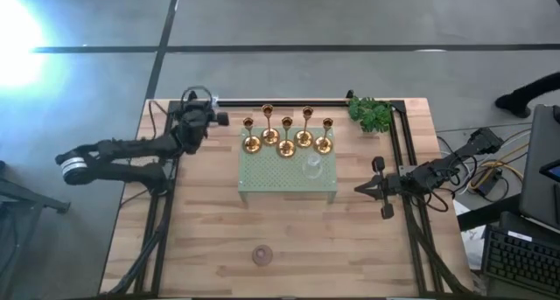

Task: Pick & Place candle stick holders
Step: Put the white crystal glass candle holder on the shelf

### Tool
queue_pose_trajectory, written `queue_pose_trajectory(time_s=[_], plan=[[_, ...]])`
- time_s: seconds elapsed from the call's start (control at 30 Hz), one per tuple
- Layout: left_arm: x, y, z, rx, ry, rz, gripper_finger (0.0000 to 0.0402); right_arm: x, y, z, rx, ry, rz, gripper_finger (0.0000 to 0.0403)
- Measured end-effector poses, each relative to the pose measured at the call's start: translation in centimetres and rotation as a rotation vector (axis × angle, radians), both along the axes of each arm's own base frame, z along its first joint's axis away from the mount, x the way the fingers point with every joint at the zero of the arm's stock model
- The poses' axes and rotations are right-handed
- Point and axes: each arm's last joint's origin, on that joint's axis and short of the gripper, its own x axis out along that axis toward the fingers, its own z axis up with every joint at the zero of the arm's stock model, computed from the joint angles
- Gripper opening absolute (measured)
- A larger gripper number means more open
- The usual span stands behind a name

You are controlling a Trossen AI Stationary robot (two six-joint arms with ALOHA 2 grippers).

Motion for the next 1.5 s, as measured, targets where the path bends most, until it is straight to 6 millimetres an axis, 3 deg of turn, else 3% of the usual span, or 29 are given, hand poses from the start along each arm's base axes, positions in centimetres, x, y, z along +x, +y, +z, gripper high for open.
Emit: queue_pose_trajectory(time_s=[0.13,0.3,0.47,0.8,0.97,1.23,1.5], plan=[[0.5,2.8,3.5,-0.065,0.031,-0.012,0.0098,0.0,0.0,0.0,0.0,0.0,0.0,0.0009],[-0.3,6.4,7.6,-0.29,0.051,0.025,0.0184,0.0,0.0,0.0,0.0,0.0,0.0,0.0009],[-0.3,9.1,9.1,-0.433,0.059,-0.015,0.0255,0.0,0.0,0.0,0.0,0.0,0.0,0.0009],[0.5,14.2,7.5,-0.763,0.064,-0.054,0.0333,0.0,0.0,0.0,0.0,0.0,0.0,0.0009],[1.4,16.3,7.7,-0.854,0.115,-0.041,0.0334,0.0,0.0,0.0,0.0,0.0,0.0,0.0009],[1.9,18.1,8.2,-1.01,0.203,-0.007,0.033,0.0,0.0,0.0,0.0,0.0,0.0,0.0009],[1.7,19.6,5.6,-1.12,0.227,0.022,0.0329,0.0,0.0,0.0,0.0,0.0,0.0,0.0009]])
